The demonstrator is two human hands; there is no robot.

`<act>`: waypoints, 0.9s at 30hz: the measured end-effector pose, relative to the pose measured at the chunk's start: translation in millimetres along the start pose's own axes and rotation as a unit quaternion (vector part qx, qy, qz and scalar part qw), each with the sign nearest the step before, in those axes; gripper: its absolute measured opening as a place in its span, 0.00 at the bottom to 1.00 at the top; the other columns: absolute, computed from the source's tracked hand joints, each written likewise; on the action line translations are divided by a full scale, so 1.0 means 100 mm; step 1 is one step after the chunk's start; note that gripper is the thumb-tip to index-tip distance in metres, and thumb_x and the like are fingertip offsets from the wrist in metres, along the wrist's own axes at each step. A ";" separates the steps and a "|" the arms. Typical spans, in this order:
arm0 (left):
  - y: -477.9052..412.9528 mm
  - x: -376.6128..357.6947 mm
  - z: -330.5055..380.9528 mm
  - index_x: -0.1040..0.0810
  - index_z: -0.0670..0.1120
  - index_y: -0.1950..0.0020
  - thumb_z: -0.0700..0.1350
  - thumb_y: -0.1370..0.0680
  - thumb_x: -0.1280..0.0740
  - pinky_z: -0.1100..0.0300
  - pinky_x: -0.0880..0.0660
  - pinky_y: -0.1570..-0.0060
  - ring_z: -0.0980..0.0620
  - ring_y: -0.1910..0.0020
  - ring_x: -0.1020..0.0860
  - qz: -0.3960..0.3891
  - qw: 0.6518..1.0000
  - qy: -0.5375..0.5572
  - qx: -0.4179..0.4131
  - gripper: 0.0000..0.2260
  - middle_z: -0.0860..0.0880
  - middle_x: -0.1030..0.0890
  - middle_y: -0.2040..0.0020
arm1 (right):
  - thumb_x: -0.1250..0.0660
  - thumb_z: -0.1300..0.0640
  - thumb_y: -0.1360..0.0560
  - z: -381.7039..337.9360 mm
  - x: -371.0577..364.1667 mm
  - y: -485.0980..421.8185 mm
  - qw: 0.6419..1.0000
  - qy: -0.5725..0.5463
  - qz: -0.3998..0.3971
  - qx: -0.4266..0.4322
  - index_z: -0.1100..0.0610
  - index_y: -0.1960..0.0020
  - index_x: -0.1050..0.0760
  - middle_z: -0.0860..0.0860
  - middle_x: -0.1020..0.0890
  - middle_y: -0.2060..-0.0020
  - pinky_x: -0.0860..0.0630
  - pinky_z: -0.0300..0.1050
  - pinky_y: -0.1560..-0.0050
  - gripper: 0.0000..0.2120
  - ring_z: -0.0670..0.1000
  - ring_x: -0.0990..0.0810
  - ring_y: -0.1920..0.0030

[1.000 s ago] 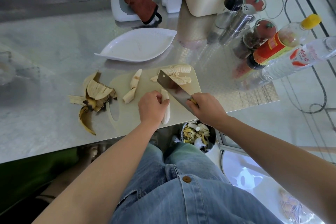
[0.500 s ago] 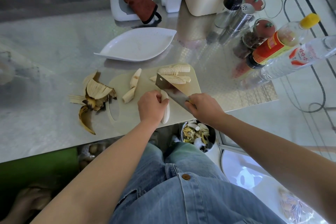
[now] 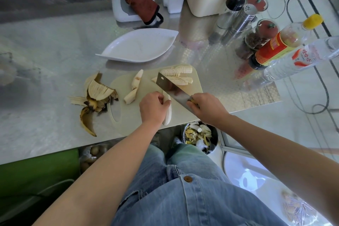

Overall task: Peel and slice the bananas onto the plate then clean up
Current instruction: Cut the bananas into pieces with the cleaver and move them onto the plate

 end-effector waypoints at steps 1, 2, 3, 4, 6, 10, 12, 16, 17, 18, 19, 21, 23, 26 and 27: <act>0.00 0.00 0.00 0.18 0.46 0.56 0.50 0.27 0.28 0.60 0.33 0.62 0.49 0.61 0.21 0.000 1.000 0.001 0.000 0.08 0.50 0.17 0.61 | 0.41 0.54 0.20 -0.01 0.01 0.00 1.000 0.002 -0.002 -0.001 0.53 0.68 0.37 0.46 0.34 0.72 0.44 0.38 0.71 0.18 0.47 0.35 0.71; 0.00 0.00 0.00 0.18 0.46 0.56 0.50 0.27 0.28 0.60 0.33 0.62 0.49 0.61 0.21 0.001 1.000 0.003 0.000 0.08 0.50 0.17 0.61 | 0.41 0.54 0.20 -0.03 0.02 0.00 1.000 0.005 -0.004 -0.002 0.50 0.69 0.40 0.45 0.35 0.72 0.44 0.38 0.71 0.19 0.46 0.35 0.71; 0.00 0.00 0.00 0.18 0.46 0.56 0.50 0.27 0.28 0.60 0.33 0.61 0.49 0.61 0.21 0.002 1.000 0.004 0.000 0.08 0.50 0.17 0.61 | 0.41 0.54 0.20 -0.04 0.02 0.00 1.000 0.007 -0.005 -0.003 0.49 0.70 0.42 0.45 0.35 0.72 0.44 0.38 0.71 0.20 0.45 0.35 0.71; 0.01 0.00 0.00 0.18 0.46 0.56 0.50 0.27 0.28 0.59 0.32 0.61 0.49 0.61 0.21 0.003 1.000 0.004 0.000 0.07 0.50 0.17 0.61 | 0.41 0.54 0.20 -0.04 0.02 -0.01 1.000 0.009 -0.006 -0.004 0.48 0.70 0.43 0.45 0.35 0.72 0.44 0.38 0.71 0.21 0.47 0.35 0.71; 0.01 0.00 0.00 0.18 0.46 0.57 0.50 0.27 0.28 0.59 0.32 0.61 0.49 0.61 0.21 0.003 1.000 0.003 -0.002 0.07 0.50 0.17 0.62 | 0.41 0.54 0.20 -0.04 0.00 0.00 1.000 0.013 -0.008 -0.008 0.52 0.69 0.40 0.46 0.35 0.72 0.44 0.38 0.72 0.19 0.50 0.33 0.69; 0.00 -0.01 0.00 0.18 0.47 0.57 0.50 0.27 0.28 0.59 0.31 0.61 0.49 0.60 0.21 0.001 1.000 0.007 0.002 0.07 0.50 0.18 0.61 | 0.42 0.53 0.19 -0.05 -0.07 0.03 1.000 0.013 -0.019 -0.014 0.54 0.60 0.34 0.48 0.32 0.68 0.43 0.38 0.71 0.11 0.50 0.32 0.67; 0.01 0.00 0.00 0.18 0.47 0.56 0.49 0.27 0.28 0.59 0.31 0.60 0.49 0.60 0.21 0.001 1.000 0.010 0.004 0.07 0.50 0.18 0.61 | 0.42 0.53 0.19 -0.04 -0.07 0.03 1.000 0.010 -0.014 -0.010 0.54 0.61 0.34 0.48 0.32 0.68 0.43 0.38 0.71 0.12 0.50 0.33 0.67; 0.01 0.01 0.01 0.18 0.46 0.56 0.49 0.27 0.28 0.60 0.32 0.61 0.49 0.60 0.21 -0.001 1.000 0.011 0.001 0.07 0.49 0.17 0.61 | 0.41 0.55 0.21 0.03 -0.05 0.02 1.000 -0.009 0.015 0.000 0.57 0.65 0.35 0.49 0.33 0.71 0.45 0.39 0.72 0.15 0.52 0.33 0.70; 0.01 0.01 0.01 0.18 0.46 0.56 0.49 0.27 0.28 0.60 0.32 0.61 0.49 0.60 0.21 -0.002 1.000 0.011 0.002 0.07 0.50 0.17 0.61 | 0.41 0.55 0.21 0.03 -0.04 0.02 1.000 -0.014 0.019 0.000 0.57 0.66 0.36 0.50 0.32 0.72 0.45 0.39 0.72 0.16 0.52 0.33 0.70; 0.01 0.01 0.01 0.18 0.46 0.56 0.49 0.27 0.28 0.60 0.32 0.61 0.49 0.60 0.21 -0.002 1.000 0.010 0.003 0.07 0.50 0.17 0.61 | 0.40 0.55 0.21 0.04 -0.03 0.02 1.000 -0.014 0.020 0.001 0.57 0.66 0.36 0.50 0.32 0.72 0.45 0.39 0.72 0.16 0.52 0.34 0.70; 0.01 0.01 0.01 0.18 0.46 0.56 0.49 0.27 0.28 0.60 0.32 0.61 0.49 0.60 0.21 -0.002 1.000 0.009 0.003 0.07 0.50 0.17 0.61 | 0.40 0.55 0.21 0.03 -0.03 0.03 1.000 -0.012 0.019 0.003 0.57 0.66 0.36 0.50 0.33 0.72 0.45 0.39 0.72 0.16 0.52 0.34 0.71; 0.01 0.01 0.01 0.18 0.46 0.55 0.50 0.27 0.28 0.60 0.32 0.61 0.49 0.60 0.21 -0.001 1.000 0.010 0.002 0.07 0.50 0.17 0.60 | 0.40 0.55 0.21 0.02 -0.02 0.03 1.000 -0.008 0.013 0.004 0.57 0.66 0.35 0.49 0.33 0.72 0.45 0.39 0.72 0.16 0.51 0.34 0.71; 0.01 0.01 0.01 0.18 0.46 0.56 0.49 0.27 0.28 0.59 0.32 0.61 0.49 0.60 0.21 0.000 1.000 0.011 0.002 0.07 0.50 0.17 0.61 | 0.41 0.54 0.21 0.02 -0.01 0.02 1.000 -0.008 0.009 0.003 0.56 0.66 0.35 0.48 0.33 0.72 0.44 0.39 0.72 0.15 0.49 0.35 0.71; 0.01 0.01 0.01 0.18 0.46 0.55 0.49 0.27 0.28 0.60 0.33 0.61 0.49 0.60 0.21 0.000 1.000 0.012 0.003 0.07 0.50 0.17 0.60 | 0.41 0.54 0.21 0.01 -0.01 0.01 1.000 -0.007 0.006 0.004 0.55 0.66 0.36 0.46 0.35 0.73 0.44 0.39 0.72 0.16 0.48 0.35 0.72; 0.01 0.01 0.01 0.18 0.46 0.55 0.49 0.27 0.28 0.60 0.33 0.61 0.49 0.60 0.21 0.000 1.000 0.012 0.003 0.07 0.50 0.17 0.60 | 0.41 0.54 0.21 0.01 -0.01 0.01 1.000 -0.005 0.005 0.005 0.55 0.66 0.36 0.46 0.35 0.73 0.44 0.39 0.72 0.16 0.47 0.35 0.72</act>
Point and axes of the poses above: each hand's wrist, its own y-axis away from the middle knuckle, its own x-axis out of the back of the hand, z = x × y, the point moved 1 cm from there along -y, towards the middle knuckle
